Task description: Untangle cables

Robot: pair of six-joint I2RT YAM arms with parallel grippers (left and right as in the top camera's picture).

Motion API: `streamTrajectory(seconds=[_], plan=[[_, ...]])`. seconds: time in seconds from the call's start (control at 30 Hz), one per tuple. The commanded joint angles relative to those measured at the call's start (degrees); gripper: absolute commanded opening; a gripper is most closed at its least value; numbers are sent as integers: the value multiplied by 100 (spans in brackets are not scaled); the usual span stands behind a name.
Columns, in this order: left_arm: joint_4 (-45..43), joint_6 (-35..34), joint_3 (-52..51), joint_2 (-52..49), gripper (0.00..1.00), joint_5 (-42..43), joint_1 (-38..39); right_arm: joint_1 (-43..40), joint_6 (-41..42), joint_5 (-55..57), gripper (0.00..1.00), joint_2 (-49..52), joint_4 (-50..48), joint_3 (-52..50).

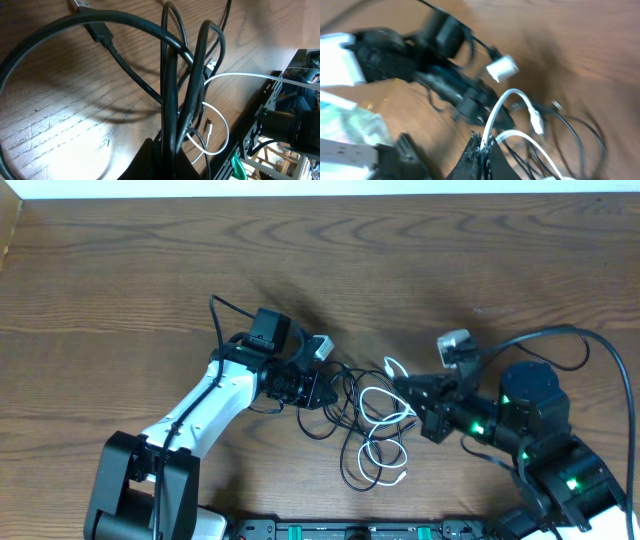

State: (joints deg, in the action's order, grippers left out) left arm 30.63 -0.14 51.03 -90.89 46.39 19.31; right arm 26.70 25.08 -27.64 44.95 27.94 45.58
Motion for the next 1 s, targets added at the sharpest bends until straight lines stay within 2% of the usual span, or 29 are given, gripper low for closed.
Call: streamTrajectory(seconds=[0.0, 0.27, 0.53, 0.73, 0.77, 0.83, 0.87, 0.97], plan=[[11, 9, -24, -22, 8, 59, 17, -4, -111, 966, 1, -76, 557, -4], [9, -11, -24, -22, 8, 46, 15, -4, 422, 3335, 1, 472, 1471, -4], [9, -11, -24, -22, 8, 46, 15, -90, 577, 4242, 3, 1447, 1617, -4], [9, -11, -24, -22, 8, 48, 15, -643, 577, 4271, 19, 2041, 1451, 66], [11, -9, -24, -22, 8, 48, 15, -782, 575, 4236, 24, 2083, 1478, 127], [11, -11, -24, -22, 8, 48, 15, -1049, 573, 4011, 48, 2109, 1606, 297], [11, -11, -24, -22, 8, 48, 15, -1150, 553, 3825, 54, 2105, 1705, 409], [9, -11, -24, -22, 8, 46, 15, -1224, -72, 3032, 60, 2096, 1917, 782]])
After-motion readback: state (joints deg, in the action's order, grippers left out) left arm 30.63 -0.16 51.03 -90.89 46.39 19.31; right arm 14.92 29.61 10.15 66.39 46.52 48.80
